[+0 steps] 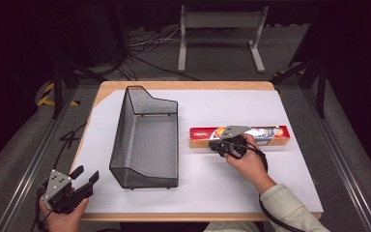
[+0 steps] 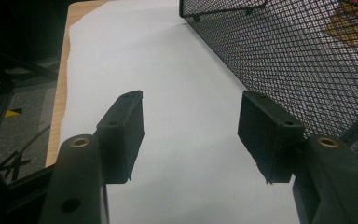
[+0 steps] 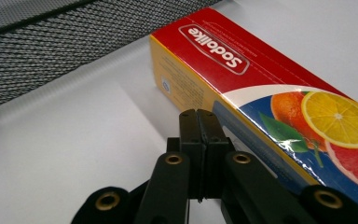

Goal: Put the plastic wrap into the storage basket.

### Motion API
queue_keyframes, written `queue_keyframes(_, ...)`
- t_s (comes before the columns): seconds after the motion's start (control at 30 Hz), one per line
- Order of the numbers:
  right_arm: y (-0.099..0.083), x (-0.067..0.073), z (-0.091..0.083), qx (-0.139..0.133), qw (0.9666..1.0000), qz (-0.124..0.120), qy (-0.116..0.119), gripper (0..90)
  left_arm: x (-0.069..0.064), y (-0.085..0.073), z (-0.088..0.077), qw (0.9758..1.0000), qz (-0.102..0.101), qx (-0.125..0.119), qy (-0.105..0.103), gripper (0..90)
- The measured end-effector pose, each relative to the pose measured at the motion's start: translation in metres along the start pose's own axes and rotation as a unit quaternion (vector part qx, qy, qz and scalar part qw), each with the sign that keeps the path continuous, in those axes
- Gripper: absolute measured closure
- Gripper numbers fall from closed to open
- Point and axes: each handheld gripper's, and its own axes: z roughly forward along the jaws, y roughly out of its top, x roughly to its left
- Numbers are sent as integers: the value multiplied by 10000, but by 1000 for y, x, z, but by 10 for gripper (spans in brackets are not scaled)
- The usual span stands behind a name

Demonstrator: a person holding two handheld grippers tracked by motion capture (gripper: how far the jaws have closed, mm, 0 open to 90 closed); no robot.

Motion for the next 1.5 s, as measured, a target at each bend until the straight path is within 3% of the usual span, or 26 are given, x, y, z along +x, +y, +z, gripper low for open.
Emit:
queue_keyframes(0.27,-2,-5,11,162,9993,-239,-233,900,0,1,0,10000,-31,-47,18,415)
queue_keyframes(0.57,4,-13,23,243,9984,-102,-496,900,0,1,0,10000,-36,-84,36,416)
queue_keyframes(0.97,6,-33,38,463,9945,332,-875,900,1,1,-2,9999,-57,-108,42,417)
queue_keyframes(1.17,4,-35,32,471,9949,364,-813,900,1,1,-2,9999,-73,-105,51,417)
queue_keyframes(1.33,2,-36,14,338,9977,405,-433,900,0,2,0,10000,-29,-82,40,417)
queue_keyframes(1.5,4,-38,-8,178,9986,356,-344,900,-1,3,3,10000,-5,-72,12,417)
